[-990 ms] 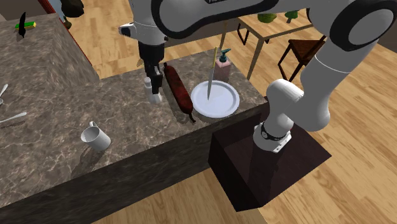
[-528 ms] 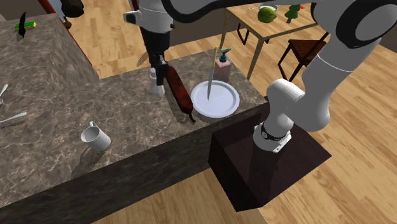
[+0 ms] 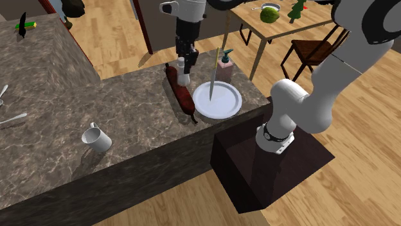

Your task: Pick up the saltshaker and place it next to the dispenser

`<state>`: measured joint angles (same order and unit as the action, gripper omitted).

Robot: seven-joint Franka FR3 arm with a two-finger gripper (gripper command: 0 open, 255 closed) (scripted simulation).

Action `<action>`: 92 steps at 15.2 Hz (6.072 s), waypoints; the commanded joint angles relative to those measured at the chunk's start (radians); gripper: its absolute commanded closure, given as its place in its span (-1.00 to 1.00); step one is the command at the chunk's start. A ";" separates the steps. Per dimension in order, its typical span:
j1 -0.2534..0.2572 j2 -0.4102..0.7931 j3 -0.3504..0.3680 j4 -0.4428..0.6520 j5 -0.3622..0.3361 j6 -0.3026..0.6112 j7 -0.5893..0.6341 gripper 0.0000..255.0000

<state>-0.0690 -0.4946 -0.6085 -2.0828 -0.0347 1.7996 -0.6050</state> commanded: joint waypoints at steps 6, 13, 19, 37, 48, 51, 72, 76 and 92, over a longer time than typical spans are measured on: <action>-0.102 -0.177 -0.022 -0.086 -0.092 -0.085 -0.070 1.00; -0.201 -0.317 -0.068 -0.117 -0.178 -0.192 -0.169 1.00; -0.274 -0.401 -0.126 -0.097 -0.251 -0.288 -0.274 1.00; -0.369 -0.509 -0.287 -0.116 -0.413 -0.334 -0.465 1.00; -0.395 -0.543 -0.360 -0.251 -0.480 -0.221 -0.472 1.00; -0.400 -0.548 -0.384 -0.284 -0.500 -0.190 -0.474 1.00; -0.401 -0.539 -0.603 -0.464 -0.664 0.043 -0.486 1.00; -0.392 -0.531 -0.647 -0.484 -0.693 0.082 -0.487 1.00; -0.405 -0.543 -0.569 -0.417 -0.635 -0.010 -0.504 -1.00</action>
<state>-0.4662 -1.0324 -1.2034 -2.5220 -0.6886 1.8228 -1.1008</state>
